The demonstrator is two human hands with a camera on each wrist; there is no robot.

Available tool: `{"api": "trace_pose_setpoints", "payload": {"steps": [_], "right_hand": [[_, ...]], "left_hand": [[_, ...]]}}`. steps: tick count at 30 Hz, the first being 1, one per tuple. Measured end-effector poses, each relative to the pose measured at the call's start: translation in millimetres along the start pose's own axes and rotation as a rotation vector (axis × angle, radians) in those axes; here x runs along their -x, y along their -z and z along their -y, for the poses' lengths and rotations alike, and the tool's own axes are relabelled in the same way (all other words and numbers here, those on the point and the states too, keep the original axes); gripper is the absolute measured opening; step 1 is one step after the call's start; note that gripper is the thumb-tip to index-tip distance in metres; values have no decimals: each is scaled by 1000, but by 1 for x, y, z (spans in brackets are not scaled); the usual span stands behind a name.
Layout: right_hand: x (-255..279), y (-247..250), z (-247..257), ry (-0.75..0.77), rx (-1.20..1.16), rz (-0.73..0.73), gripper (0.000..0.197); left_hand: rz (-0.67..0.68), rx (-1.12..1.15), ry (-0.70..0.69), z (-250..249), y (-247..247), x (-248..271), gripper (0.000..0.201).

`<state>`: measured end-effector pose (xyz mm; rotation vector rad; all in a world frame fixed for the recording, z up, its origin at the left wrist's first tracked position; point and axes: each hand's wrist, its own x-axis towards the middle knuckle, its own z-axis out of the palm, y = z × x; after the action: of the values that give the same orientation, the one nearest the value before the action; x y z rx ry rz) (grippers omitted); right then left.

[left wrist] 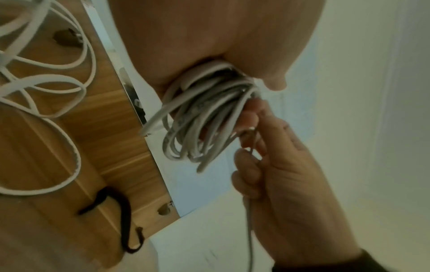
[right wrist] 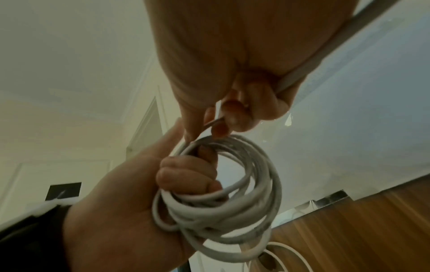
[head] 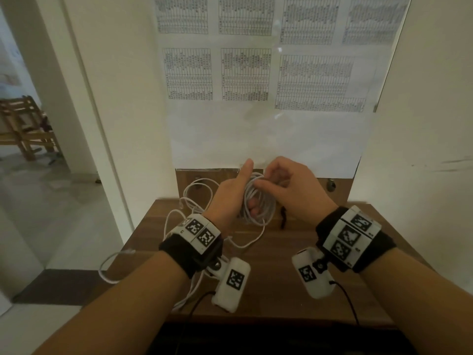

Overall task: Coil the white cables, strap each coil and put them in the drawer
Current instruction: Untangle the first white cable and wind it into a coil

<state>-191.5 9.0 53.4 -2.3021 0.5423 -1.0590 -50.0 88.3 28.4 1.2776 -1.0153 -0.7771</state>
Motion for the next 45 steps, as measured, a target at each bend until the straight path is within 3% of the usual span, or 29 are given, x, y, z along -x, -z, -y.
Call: {"api": "trace_pose_setpoints", "payload": {"steps": [3,6,9,12,13,15,16,18,21,25,28,33,34,38,45], "right_hand": [[-1,-2,-4,-52,123,-48,43],[2,-6,-4,-129,156,67,57],[4,-4,-11,-144,-23,223,71],[6,3,-14,-189,-86,350,102],[7,4,-14,-202,-116,361,97],[8,5,-13,-223,-259,338,60],[8,5,-10,-227,-318,310,40],[8,1,-11,-221,-337,220,20],[8,-7,-18,-209,-292,100,16],[5,-12,-18,-126,-215,47,17],[5,-16,-16,-112,-186,42,21],[9,-3,-19,-184,-33,164,65],[10,2,-22,-200,9,170,66],[20,14,-41,-223,117,110,31],[33,22,-62,-245,83,-95,5]], "left_hand": [[84,233,52,-1,0,0,48],[164,349,75,-3,2,1,34],[262,459,127,-1,6,0,39],[333,576,191,0,11,0,43],[350,584,192,0,11,0,44],[344,550,182,1,10,1,42],[321,530,167,2,9,1,36],[252,479,119,2,4,1,21],[173,456,82,1,-5,1,14],[297,573,194,-1,-5,2,40],[249,572,212,-1,-2,0,44],[85,590,201,-8,8,-4,55],[40,620,212,-10,14,-6,54],[-101,851,275,-12,39,-14,52],[-323,971,238,-19,70,-27,51]]}}
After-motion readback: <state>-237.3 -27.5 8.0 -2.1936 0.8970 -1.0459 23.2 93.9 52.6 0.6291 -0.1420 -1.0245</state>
